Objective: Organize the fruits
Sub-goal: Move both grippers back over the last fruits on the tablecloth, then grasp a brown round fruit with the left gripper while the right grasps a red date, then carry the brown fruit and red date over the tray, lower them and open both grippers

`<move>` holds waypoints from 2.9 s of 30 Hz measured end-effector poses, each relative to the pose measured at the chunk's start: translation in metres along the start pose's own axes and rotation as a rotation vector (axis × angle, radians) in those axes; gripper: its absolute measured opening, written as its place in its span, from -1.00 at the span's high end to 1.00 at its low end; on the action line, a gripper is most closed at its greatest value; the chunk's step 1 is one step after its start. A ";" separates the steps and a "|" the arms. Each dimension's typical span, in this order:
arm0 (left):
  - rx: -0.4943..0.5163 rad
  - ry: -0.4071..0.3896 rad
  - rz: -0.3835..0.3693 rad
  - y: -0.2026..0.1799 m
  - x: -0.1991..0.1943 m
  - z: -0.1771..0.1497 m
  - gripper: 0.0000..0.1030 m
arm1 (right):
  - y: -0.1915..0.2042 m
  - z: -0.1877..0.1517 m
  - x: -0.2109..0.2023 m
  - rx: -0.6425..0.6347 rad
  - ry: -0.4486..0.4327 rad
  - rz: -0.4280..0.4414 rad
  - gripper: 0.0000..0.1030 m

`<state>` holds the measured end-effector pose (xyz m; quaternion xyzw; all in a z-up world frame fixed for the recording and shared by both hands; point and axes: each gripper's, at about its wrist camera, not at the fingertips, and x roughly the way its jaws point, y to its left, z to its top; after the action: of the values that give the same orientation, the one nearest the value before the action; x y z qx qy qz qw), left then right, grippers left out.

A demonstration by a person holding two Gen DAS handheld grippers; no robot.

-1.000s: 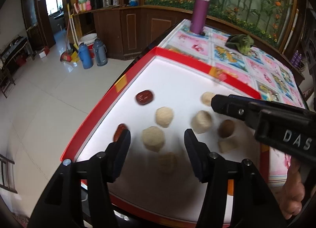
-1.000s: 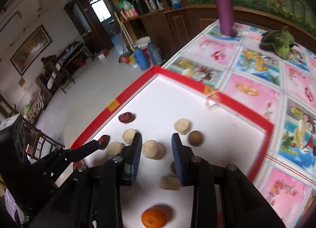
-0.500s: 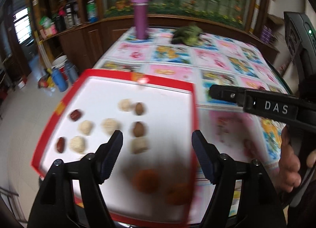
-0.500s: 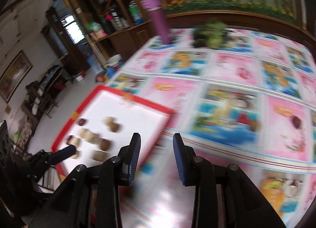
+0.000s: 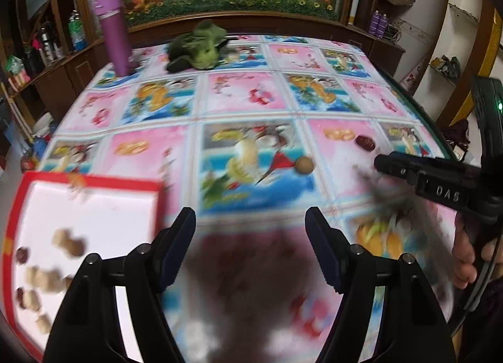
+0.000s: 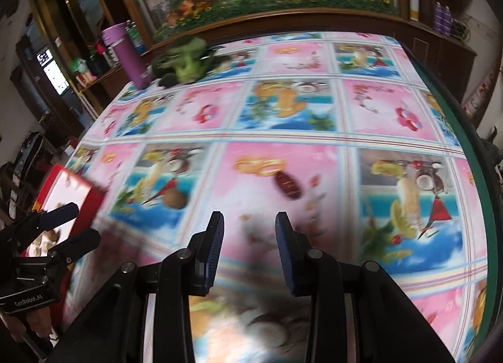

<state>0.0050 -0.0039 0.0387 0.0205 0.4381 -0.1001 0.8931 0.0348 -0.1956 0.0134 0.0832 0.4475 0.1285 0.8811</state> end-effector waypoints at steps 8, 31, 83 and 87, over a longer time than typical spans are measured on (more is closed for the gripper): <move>0.023 0.013 -0.037 -0.028 0.034 0.022 -0.42 | -0.012 0.018 0.020 -0.008 -0.001 -0.041 0.35; -0.014 0.060 -0.061 -0.041 0.082 0.030 0.07 | -0.019 0.015 0.033 0.027 0.031 0.004 0.65; -0.283 -0.277 0.293 0.161 -0.153 -0.122 0.52 | 0.303 -0.077 -0.028 -0.328 0.008 0.242 0.66; -0.297 -0.271 0.299 0.171 -0.153 -0.127 0.52 | 0.307 -0.079 -0.018 -0.319 0.021 0.223 0.66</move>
<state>-0.1521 0.2038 0.0723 -0.0601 0.3164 0.0967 0.9418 -0.0858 0.0941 0.0617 -0.0100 0.4186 0.2954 0.8587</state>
